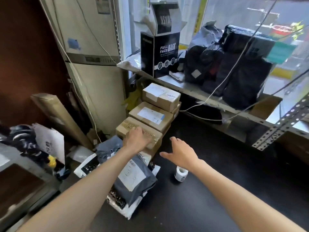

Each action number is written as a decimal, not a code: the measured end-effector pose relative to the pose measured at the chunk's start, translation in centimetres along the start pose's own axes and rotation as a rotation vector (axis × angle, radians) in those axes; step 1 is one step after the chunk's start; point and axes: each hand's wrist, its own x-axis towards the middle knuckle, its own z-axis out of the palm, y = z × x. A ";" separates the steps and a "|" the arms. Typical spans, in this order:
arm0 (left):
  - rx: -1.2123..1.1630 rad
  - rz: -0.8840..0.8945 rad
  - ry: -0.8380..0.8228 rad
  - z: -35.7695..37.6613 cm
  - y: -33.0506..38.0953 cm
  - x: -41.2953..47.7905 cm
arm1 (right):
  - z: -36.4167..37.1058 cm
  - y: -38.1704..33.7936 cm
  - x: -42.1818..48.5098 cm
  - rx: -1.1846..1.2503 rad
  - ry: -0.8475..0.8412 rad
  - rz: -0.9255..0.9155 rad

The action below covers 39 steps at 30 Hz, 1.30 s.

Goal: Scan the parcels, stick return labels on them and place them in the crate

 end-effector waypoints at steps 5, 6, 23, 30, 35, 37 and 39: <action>0.084 -0.061 0.045 -0.2 -3.2 6.5 | 2.2 -1.3 5.3 0.097 -0.052 0.064; 0.130 -0.078 0.038 -0.1 -3.9 7.6 | 2.8 -1.5 6.1 0.117 -0.066 0.077; 0.218 -0.170 -0.094 -1.9 -4.1 10.1 | 3.7 -1.8 6.9 0.431 0.131 0.172; 0.118 -0.101 -0.058 -2.7 2.9 4.1 | -1.0 1.9 1.1 0.417 0.248 0.145; 0.168 0.053 0.041 0.9 10.3 -2.3 | -4.0 8.4 -6.0 0.419 0.395 0.143; 0.150 0.068 0.034 3.6 13.6 -5.3 | -4.6 11.9 -9.9 0.390 0.424 0.164; 0.120 0.086 0.014 6.8 16.9 -8.1 | -5.1 15.5 -13.8 0.340 0.410 0.172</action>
